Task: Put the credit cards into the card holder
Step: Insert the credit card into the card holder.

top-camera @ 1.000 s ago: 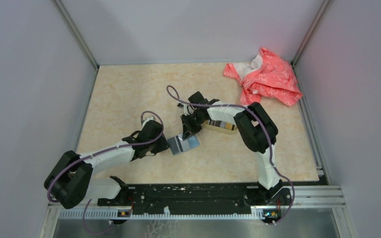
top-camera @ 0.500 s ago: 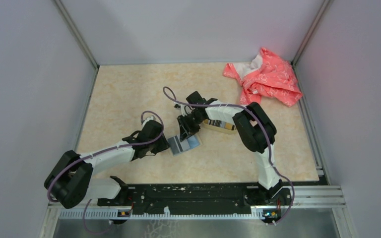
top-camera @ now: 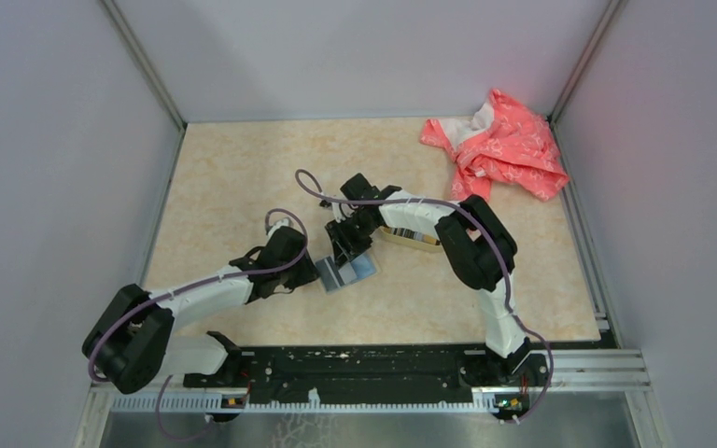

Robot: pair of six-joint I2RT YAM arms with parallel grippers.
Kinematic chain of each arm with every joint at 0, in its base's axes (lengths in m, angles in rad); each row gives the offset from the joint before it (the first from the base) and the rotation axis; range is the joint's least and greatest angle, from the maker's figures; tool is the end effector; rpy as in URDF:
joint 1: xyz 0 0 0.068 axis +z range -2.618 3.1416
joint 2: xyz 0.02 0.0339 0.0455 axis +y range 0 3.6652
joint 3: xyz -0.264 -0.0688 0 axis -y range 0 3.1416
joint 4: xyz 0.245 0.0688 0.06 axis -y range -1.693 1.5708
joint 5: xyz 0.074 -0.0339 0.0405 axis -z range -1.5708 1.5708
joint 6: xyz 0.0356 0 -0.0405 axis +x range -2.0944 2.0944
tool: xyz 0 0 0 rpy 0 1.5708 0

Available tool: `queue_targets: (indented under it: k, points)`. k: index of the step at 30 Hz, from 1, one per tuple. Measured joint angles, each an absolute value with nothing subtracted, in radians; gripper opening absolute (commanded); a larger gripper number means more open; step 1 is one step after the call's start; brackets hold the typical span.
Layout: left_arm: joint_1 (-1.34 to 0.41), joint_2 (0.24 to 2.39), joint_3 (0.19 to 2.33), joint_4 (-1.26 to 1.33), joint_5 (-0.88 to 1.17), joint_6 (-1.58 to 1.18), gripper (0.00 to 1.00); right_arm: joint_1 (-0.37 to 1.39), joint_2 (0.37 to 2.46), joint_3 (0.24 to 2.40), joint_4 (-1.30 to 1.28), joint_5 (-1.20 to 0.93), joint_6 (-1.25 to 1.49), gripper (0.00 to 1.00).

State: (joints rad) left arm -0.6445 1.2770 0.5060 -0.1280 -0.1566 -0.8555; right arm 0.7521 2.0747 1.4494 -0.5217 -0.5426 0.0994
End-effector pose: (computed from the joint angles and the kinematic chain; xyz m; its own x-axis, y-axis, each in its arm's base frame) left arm 0.1864 -0.1332 0.1530 -0.7998 -0.3317 -0.5003 -0.1340 0.9111 -0.3898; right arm 0.2972 0.3032 0.1547 -0.7358 -0.5720 -0.3625 -0.6704 0.5397 0.5092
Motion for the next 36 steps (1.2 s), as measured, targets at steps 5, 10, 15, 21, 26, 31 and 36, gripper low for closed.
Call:
queue_targets:
  k: [5, 10, 15, 21, 26, 31, 36]
  points:
    - [-0.643, 1.203, 0.485, -0.163, -0.158, -0.797, 0.47, 0.753, 2.075, 1.449, -0.518, -0.546, 0.101, 0.41]
    - [-0.643, 0.959, 0.414, -0.136, -0.056, -0.715, 0.43, 0.752, 2.075, 1.448, -0.517, -0.55, 0.105, 0.41]
    - [-0.656, 0.828, 0.323, 0.013, 0.086, -0.751, 0.24, 0.751, 2.075, 1.448, -0.515, -0.554, 0.109, 0.41]
    - [-0.83, 0.896, 0.332, 0.084, -0.003, -0.867, 0.02, 0.748, 2.075, 1.447, -0.514, -0.561, 0.11, 0.41]
    - [-0.989, 1.13, 0.522, -0.002, -0.221, -0.964, 0.01, 0.744, 2.075, 1.446, -0.513, -0.566, 0.116, 0.41]
    - [-1.064, 1.352, 0.698, -0.094, -0.36, -1.03, 0.03, 0.744, 2.075, 1.444, -0.51, -0.57, 0.116, 0.41]
    - [-1.071, 1.534, 0.852, -0.205, -0.455, -1.077, 0.04, 0.743, 2.075, 1.44, -0.505, -0.575, 0.117, 0.41]
